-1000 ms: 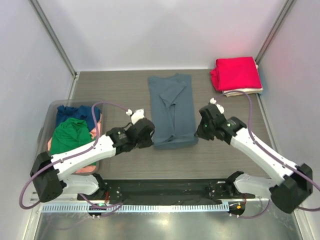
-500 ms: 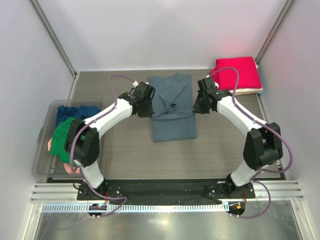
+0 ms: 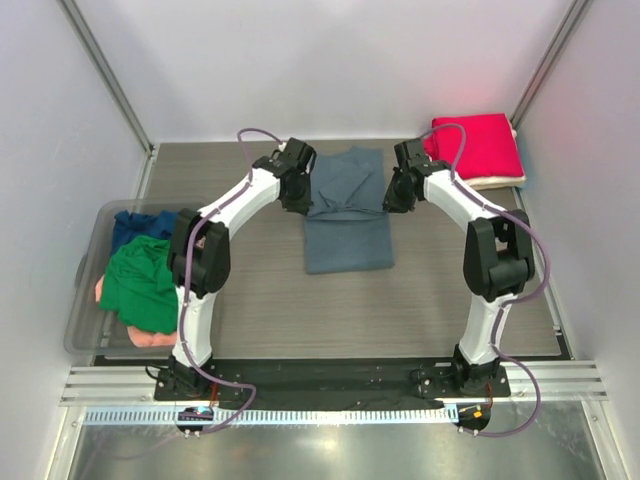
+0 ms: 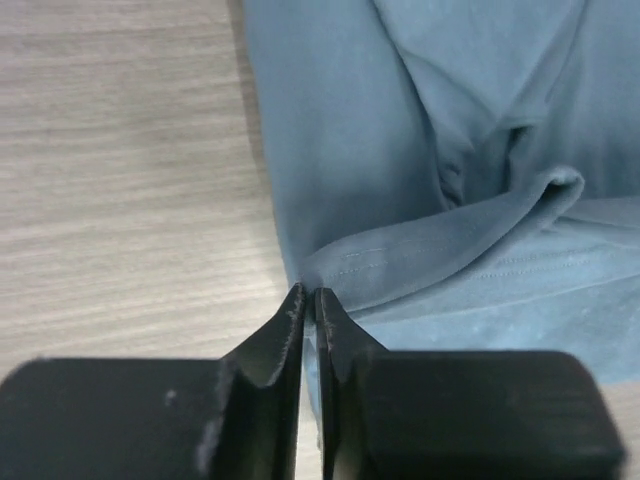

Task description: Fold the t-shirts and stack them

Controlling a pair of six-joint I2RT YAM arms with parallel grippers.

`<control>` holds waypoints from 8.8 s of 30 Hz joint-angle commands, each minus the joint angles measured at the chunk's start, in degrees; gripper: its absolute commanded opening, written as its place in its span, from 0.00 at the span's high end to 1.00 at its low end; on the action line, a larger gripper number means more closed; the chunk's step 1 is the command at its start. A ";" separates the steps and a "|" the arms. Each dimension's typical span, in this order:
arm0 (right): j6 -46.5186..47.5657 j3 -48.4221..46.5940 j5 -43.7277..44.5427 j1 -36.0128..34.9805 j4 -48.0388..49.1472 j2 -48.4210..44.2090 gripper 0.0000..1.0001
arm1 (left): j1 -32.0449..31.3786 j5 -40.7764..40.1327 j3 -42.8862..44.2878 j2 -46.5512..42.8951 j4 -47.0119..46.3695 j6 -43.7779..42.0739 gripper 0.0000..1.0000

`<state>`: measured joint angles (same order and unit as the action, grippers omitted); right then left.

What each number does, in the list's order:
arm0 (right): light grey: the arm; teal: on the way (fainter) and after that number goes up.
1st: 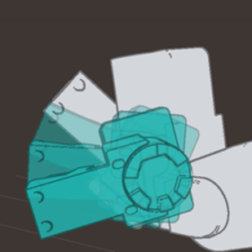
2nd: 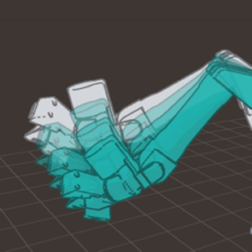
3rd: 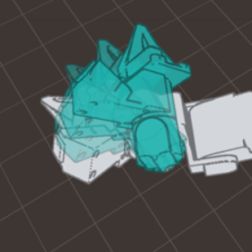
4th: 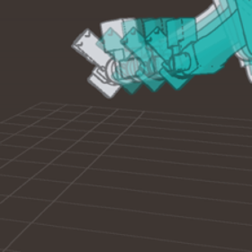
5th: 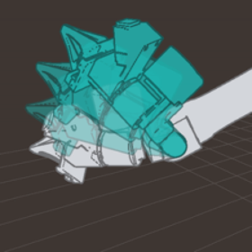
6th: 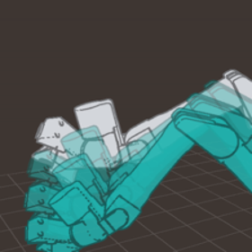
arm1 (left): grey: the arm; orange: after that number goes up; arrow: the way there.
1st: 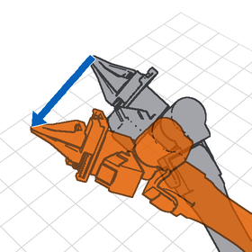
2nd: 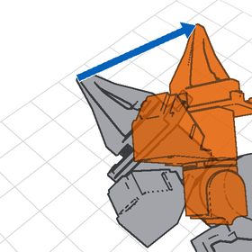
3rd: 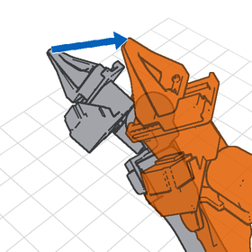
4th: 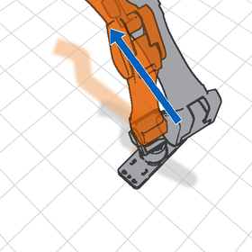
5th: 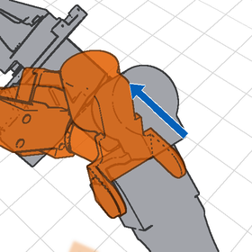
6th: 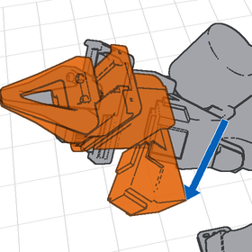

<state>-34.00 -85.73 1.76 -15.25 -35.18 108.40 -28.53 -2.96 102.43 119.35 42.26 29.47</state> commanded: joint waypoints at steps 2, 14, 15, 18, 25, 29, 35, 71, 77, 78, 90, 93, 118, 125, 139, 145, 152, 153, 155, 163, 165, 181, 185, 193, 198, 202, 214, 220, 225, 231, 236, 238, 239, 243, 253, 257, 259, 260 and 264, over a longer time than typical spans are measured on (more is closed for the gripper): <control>2.01 -9.42 -4.12 2.32 1.17 5.58 0.53 | 1.90 -0.11 11.53 6.32 8.51 -2.31 0.85; 4.38 -9.03 -6.32 6.46 -5.18 -1.67 0.25 | 6.83 7.43 21.57 2.01 10.95 -0.92 0.48; 4.12 -3.53 -9.46 6.46 -0.64 -5.01 0.25 | 6.56 9.79 8.79 -1.71 7.43 0.05 0.49; 3.41 15.64 -16.58 6.37 7.21 -14.86 0.25 | 4.72 11.57 -9.45 -11.84 -1.02 3.83 0.51; 3.59 41.23 -19.86 6.19 16.18 -27.89 0.26 | -3.89 11.93 -33.59 -24.51 -15.35 10.42 0.50; 3.15 44.51 -22.32 6.19 23.74 -26.93 0.27 | -5.21 11.40 -44.84 -26.45 -25.19 13.93 0.46; 2.28 45.30 -24.08 6.19 30.41 -24.47 0.29 | -5.48 10.44 -49.87 -26.54 -31.36 15.26 0.46; -0.54 49.79 -23.65 6.19 26.15 -32.86 0.99 | -7.15 14.30 -57.26 -25.82 -46.59 24.23 1.00; 0.42 49.96 -22.15 6.19 8.75 -47.21 0.99 | -12.33 12.20 -57.26 -39.44 -28.06 24.23 1.00; 0.42 50.05 -21.89 6.19 6.29 -51.32 0.99 | -14.16 11.32 -57.17 -41.46 -26.02 24.84 1.00; -3.45 39.09 -24.26 6.10 -10.52 -63.50 0.99 | -18.40 3.33 -45.50 -53.09 -1.23 26.34 1.00; -1.87 32.94 -21.90 6.10 -10.35 -57.44 0.99 | -17.44 0.07 -38.47 -49.40 3.87 24.06 1.00; 1.31 5.85 -15.03 6.98 2.30 -14.28 0.99 | 4.01 14.56 -9.28 -13.11 4.31 12.37 1.00; -0.01 -5.39 -14.50 7.33 3.98 1.09 0.99 | 8.05 15.62 7.06 4.03 9.14 9.46 1.00; 2.36 -10.71 -7.82 8.22 2.74 1.05 0.11 | 12.19 14.23 22.84 6.71 12.87 5.60 0.25; 2.18 11.79 -20.18 2.69 12.23 -15.40 0.19 | 6.04 13.32 0.08 -10.00 3.48 7.70 0.36; 1.56 25.86 -33.23 2.50 24.63 -12.87 0.53 | -0.99 26.05 -13.64 -8.88 -13.50 16.05 0.49; 1.91 26.92 -32.79 2.68 25.07 -12.34 0.55 | -1.00 26.77 -14.97 -8.26 -14.83 16.84 0.52; 2.53 31.04 -30.95 3.37 26.29 -10.76 0.57 | -1.08 27.57 -19.26 -6.50 -18.87 17.72 0.53; 0.78 40.38 -23.20 5.49 26.57 -10.48 0.64 | 1.46 18.54 -27.11 -3.25 -16.26 11.40 0.55; 0.43 39.60 -25.21 4.79 24.56 -14.68 0.63 | 1.64 16.60 -21.53 -5.08 -11.27 6.41 0.52; 11.94 13.50 -16.86 8.12 16.44 -10.79 0.00 | 0.76 7.89 -9.07 -28.78 11.01 -0.91 0.27; 12.55 10.86 -23.98 11.55 24.86 -2.77 0.00 | 0.85 7.09 -20.94 -37.25 8.37 0.14 0.27; 12.64 8.30 -32.86 13.49 31.92 9.45 0.00 | 0.85 5.07 -30.97 -45.43 10.47 -0.21 0.27; 10.10 10.76 -37.61 13.40 38.77 14.28 0.00 | 0.85 5.16 -32.82 -49.12 11.00 -0.29 0.27; 9.39 11.64 -42.53 11.91 39.92 16.67 0.00 | 0.85 4.90 -34.49 -50.18 11.26 -0.38 0.26; 11.59 13.94 -51.94 10.32 38.17 16.93 0.35 | 0.94 3.32 -37.39 -51.94 11.35 -2.40 0.26; 12.62 9.47 -51.16 10.15 35.56 18.52 0.99 | 2.08 0.68 -40.28 -53.52 11.18 -4.25 0.26; 21.50 0.41 -44.14 10.15 19.30 12.90 0.99 | 2.96 -1.07 -45.29 -58.34 8.19 -6.27 0.27; 32.49 -15.59 -30.53 11.46 0.04 8.41 0.99 | 2.96 -2.31 -47.93 -62.83 5.47 -5.92 0.27; 36.01 -29.30 -23.92 12.78 -7.96 10.77 0.99 | 2.69 -2.57 -49.52 -64.33 4.06 -5.13 0.27; 38.73 -33.94 -20.40 13.13 -10.86 11.39 0.99 | 2.61 -2.93 -49.35 -63.63 4.23 -5.13 0.27; 39.70 -35.10 -19.17 13.31 -11.40 11.57 0.99 | 2.52 -2.93 -49.26 -62.93 4.32 -5.22 0.27; 42.96 -38.89 -15.30 14.45 -12.11 11.31 0.99 | 2.26 -2.84 -49.17 -62.05 4.41 -5.30 0.27; 46.83 -52.31 -19.07 21.40 -12.28 12.53 0.99 | 2.17 -2.40 -49.00 -58.80 4.50 -5.57 0.27; 47.71 -56.73 -19.78 22.63 -11.85 12.98 0.99 | 2.17 -2.40 -48.82 -57.74 4.59 -5.57 0.27; 48.32 -58.66 -20.04 23.24 -11.76 13.42 0.99 | 2.17 -3.19 -48.91 -57.56 4.50 -5.74 0.27; 48.59 -59.11 -20.04 23.42 -11.75 13.85 0.99 | 2.17 -3.28 -48.82 -57.21 4.58 -5.83 0.27; 48.50 -60.78 -21.70 25.35 -10.36 14.30 0.99 | 2.17 -3.45 -48.82 -56.16 4.59 -5.92 0.27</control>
<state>13.45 -143.13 -17.56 8.84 -49.74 122.54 -26.17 -5.13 53.06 62.43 48.51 24.58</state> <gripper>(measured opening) 0.124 0.727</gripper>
